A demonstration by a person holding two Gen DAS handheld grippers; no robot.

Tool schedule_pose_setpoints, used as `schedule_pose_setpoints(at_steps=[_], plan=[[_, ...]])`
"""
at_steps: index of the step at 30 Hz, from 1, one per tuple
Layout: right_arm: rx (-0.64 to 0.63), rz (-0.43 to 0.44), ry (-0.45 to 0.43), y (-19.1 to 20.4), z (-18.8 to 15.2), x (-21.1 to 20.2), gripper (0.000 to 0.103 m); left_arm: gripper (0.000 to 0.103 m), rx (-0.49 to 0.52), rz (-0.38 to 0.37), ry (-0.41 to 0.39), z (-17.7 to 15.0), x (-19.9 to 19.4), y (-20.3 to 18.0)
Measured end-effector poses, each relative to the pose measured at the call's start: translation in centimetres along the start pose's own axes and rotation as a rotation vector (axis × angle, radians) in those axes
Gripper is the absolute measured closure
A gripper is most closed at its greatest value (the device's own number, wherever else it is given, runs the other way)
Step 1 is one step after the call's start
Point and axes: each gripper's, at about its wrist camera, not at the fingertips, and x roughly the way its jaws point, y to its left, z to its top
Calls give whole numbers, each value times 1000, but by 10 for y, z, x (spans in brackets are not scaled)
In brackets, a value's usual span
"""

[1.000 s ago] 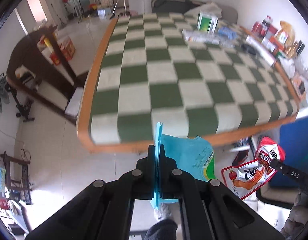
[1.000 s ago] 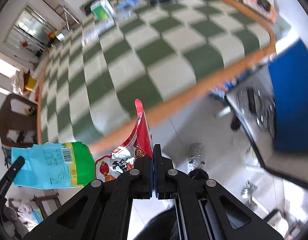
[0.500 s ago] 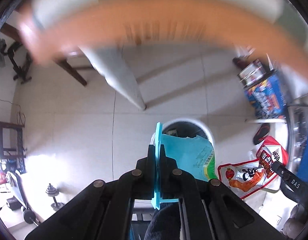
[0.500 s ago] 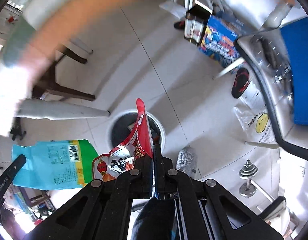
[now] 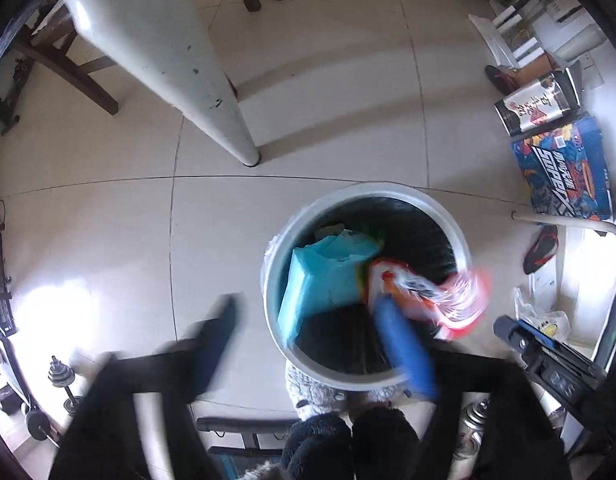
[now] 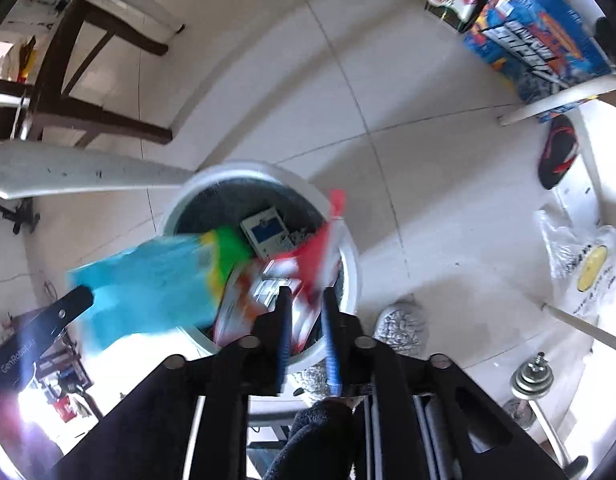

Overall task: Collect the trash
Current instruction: 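Carry the wrapper and bag to the bin and release both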

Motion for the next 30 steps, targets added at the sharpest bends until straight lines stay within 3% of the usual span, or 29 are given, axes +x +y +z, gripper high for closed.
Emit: schedule_pose_setpoints(at_steps=[2,3,4,6,8,14,22,30], plan=[[-9,18,6,-1,-4,6,51,17,-6,3,-10,-4,0,5],[-14,18,5,-1,-7,7,40,4,-9,2,-11,-6,0,7],[-21,14,8,-1,-9,7,34,0,-8,7,-9,-8,-1,9],[-41,7,15,-1,-14,7,10,0,5,21,-9,-11,-1,12],[-60,-26,13,2,-19,5,0,0,16,27,-8,-15,-6,13],[-139,-129,-13,21,-34,-8,0,0,53,14,-6,-27,-15,9],[-157,-146,-26,29,-45,-32,0,0,53,7,-15,-40,-41,6],[-172,-152,-53,37,-59,-83,0,0,35,1,-21,-55,-84,8]])
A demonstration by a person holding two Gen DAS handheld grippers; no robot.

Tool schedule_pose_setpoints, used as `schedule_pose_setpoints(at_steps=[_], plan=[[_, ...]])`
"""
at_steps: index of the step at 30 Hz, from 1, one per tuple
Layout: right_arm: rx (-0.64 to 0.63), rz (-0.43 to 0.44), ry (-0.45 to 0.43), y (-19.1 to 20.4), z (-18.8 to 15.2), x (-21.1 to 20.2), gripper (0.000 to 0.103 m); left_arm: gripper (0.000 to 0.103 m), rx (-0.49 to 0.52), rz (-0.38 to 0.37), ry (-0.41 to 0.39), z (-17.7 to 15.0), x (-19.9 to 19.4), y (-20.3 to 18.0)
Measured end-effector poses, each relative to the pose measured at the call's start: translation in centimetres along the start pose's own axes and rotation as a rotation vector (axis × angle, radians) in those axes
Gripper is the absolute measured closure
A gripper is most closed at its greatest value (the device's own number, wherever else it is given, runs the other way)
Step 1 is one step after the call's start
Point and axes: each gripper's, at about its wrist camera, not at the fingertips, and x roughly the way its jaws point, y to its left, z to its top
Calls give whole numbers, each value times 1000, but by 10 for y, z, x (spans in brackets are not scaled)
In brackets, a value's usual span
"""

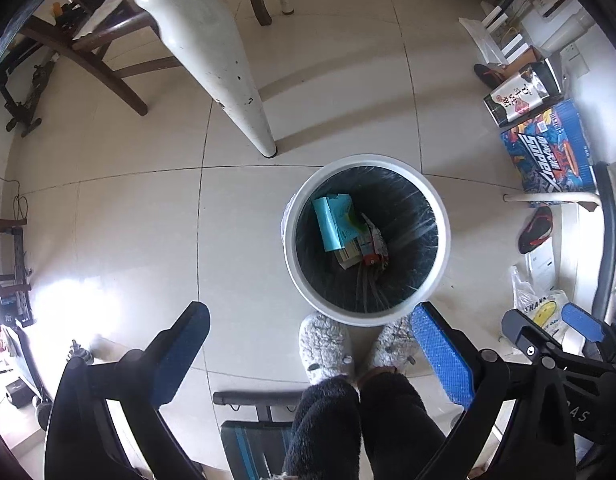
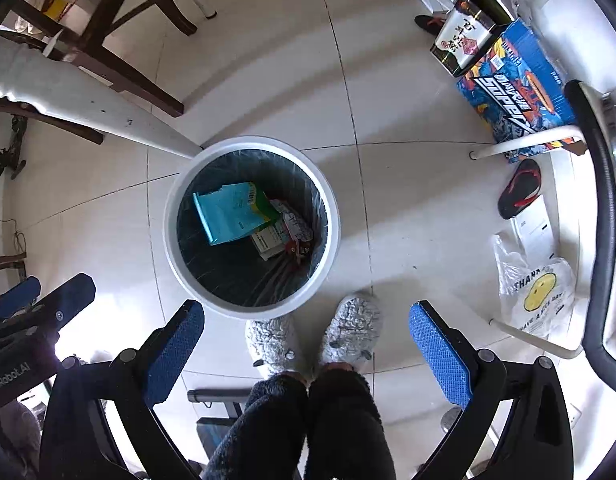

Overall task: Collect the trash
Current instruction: 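Carry the wrapper and bag to the bin and release both, then move both tools back over the table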

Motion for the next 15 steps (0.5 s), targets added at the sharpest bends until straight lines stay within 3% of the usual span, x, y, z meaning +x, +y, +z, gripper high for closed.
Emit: schedule_pose_setpoints(at_steps=[15], plan=[[-20,8,-32,7,-28,-161,0,0,-3,-35,0,-35,-136,9]])
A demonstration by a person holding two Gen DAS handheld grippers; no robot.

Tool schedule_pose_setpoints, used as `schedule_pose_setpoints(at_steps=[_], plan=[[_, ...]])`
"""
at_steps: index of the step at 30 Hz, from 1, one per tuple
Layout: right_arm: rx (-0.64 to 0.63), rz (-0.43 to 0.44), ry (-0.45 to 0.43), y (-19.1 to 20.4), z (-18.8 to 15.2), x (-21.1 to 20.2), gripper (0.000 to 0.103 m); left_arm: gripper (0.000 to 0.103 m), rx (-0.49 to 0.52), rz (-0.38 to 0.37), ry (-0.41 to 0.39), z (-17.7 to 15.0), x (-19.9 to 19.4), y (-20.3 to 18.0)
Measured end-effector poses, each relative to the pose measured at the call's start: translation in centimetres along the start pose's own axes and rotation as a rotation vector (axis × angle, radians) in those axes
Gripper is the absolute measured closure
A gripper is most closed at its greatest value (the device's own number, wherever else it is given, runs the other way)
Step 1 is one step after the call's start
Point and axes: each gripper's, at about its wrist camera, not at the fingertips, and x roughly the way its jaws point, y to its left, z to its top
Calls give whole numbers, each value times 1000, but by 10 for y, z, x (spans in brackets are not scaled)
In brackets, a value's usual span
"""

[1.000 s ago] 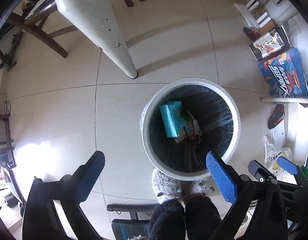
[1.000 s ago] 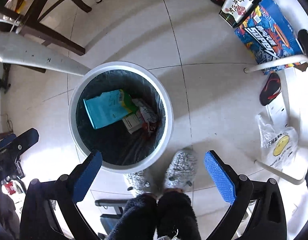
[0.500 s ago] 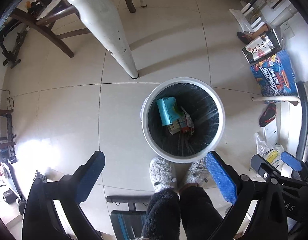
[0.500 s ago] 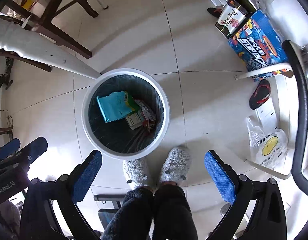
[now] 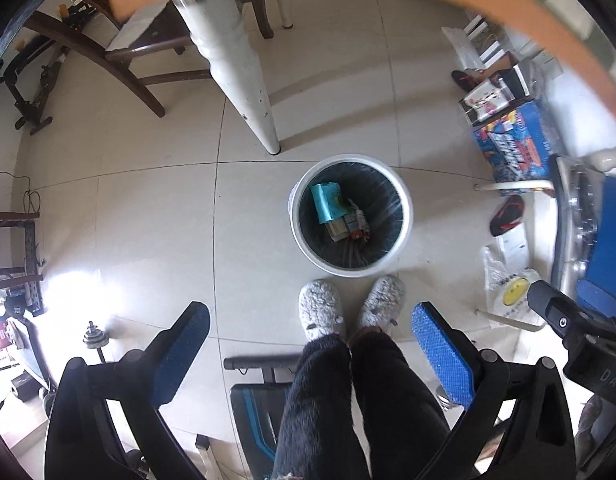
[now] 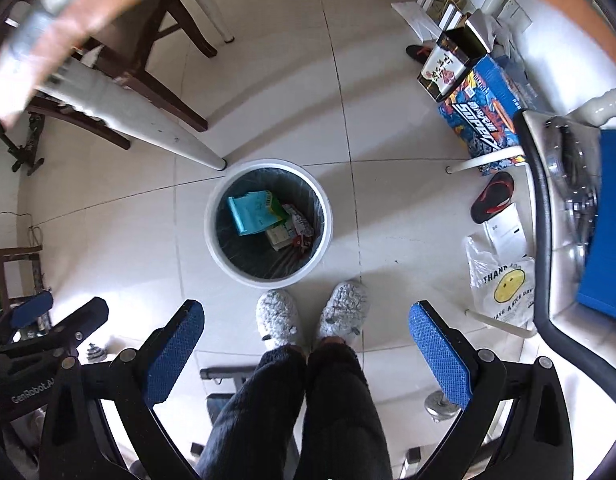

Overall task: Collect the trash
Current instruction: 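Move both tools back over the table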

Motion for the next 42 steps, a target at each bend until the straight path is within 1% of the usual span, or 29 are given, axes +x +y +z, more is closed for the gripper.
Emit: schedule_pose_setpoints(at_steps=[3,7,8,10,11,13,15,18,21,25,27,29,31,32,33,34,36,37,38,41,42], plan=[[2,11,-7,2,-5,-42,0,0,10,-4,-21,-3,-37,1],[26,50,-18,6,-8,-96,0,0,23,0,-77,0,-94,-1],[36,65,-29,7,-8,-113,0,0,30,6,-104,2,-109,-2],[53,93,-52,9,-5,-143,0,0,42,21,-182,10,-144,-6],[64,109,-70,9,-2,-160,0,0,47,18,-214,15,-158,-8],[84,137,-117,10,9,-198,0,0,65,18,-297,33,-187,-14],[101,158,-165,9,19,-228,0,0,68,36,-370,55,-214,-21],[127,167,-245,1,44,-274,0,0,56,34,-441,93,-241,-30],[160,164,-302,-13,72,-308,0,0,58,58,-479,133,-257,-46],[201,138,-349,-43,116,-332,0,0,73,82,-471,190,-261,-68],[229,136,-350,-66,145,-335,0,0,75,97,-452,223,-257,-86],[258,140,-343,-87,180,-332,0,0,60,90,-429,256,-252,-101],[277,145,-333,-108,222,-323,0,0,40,84,-395,291,-246,-118],[283,143,-330,-116,239,-318,0,0,25,81,-367,315,-239,-128],[292,139,-321,-126,262,-311,0,0,17,83,-345,327,-237,-135],[305,138,-307,-137,285,-303,0,0,14,85,-326,348,-232,-145],[328,147,-282,-152,323,-291,0,0,9,109,-296,384,-225,-165],[340,149,-264,-163,349,-284,0,0,4,115,-281,401,-221,-173],[347,145,-255,-170,366,-279,0,0,-2,115,-264,422,-218,-183],[359,130,-222,-197,427,-263,0,0,-18,99,-247,472,-214,-208],[361,114,-216,-206,446,-259,0,0,-19,107,-233,491,-213,-219]])
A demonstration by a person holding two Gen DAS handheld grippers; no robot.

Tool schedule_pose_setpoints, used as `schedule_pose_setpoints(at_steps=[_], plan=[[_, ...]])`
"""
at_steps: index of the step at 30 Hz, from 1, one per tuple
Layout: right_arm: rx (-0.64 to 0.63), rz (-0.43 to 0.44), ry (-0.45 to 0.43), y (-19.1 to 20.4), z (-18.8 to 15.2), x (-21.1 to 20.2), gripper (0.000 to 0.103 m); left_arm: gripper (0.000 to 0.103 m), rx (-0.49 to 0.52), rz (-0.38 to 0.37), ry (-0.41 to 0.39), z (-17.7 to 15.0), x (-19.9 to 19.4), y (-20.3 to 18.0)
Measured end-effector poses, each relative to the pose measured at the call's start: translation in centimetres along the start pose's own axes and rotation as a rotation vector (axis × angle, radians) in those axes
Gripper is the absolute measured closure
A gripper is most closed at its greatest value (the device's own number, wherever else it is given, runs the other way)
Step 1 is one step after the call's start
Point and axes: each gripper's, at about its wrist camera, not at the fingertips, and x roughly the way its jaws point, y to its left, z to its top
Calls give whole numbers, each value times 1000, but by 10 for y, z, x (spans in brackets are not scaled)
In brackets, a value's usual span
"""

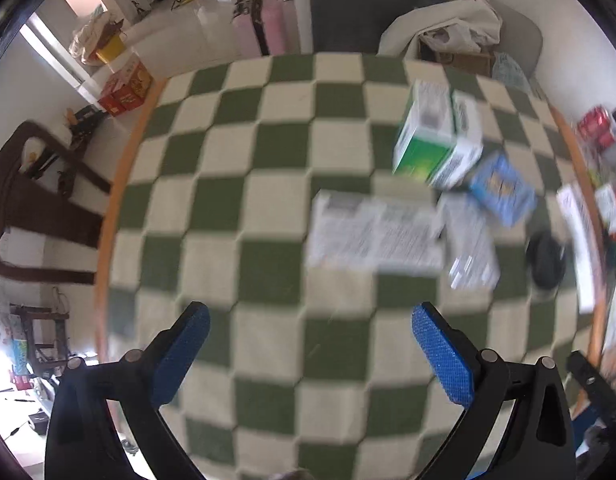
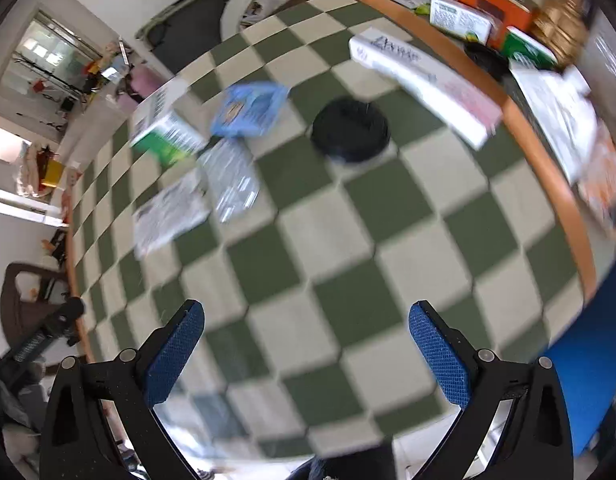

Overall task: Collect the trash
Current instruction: 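Move both tools back over the table, then grasp the black cup lid with the right tool while the left tool grasps the green-white medicine box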

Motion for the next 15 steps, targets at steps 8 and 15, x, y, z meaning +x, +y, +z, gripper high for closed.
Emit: schedule_pose_setpoints(at_steps=[8,15], plan=[[53,-53,51,-26,119,63,0,0,117,-24,39,109,44,-83],[44,-83,167,-23,155,127,0,0,171,-8,110,143,91,-115]])
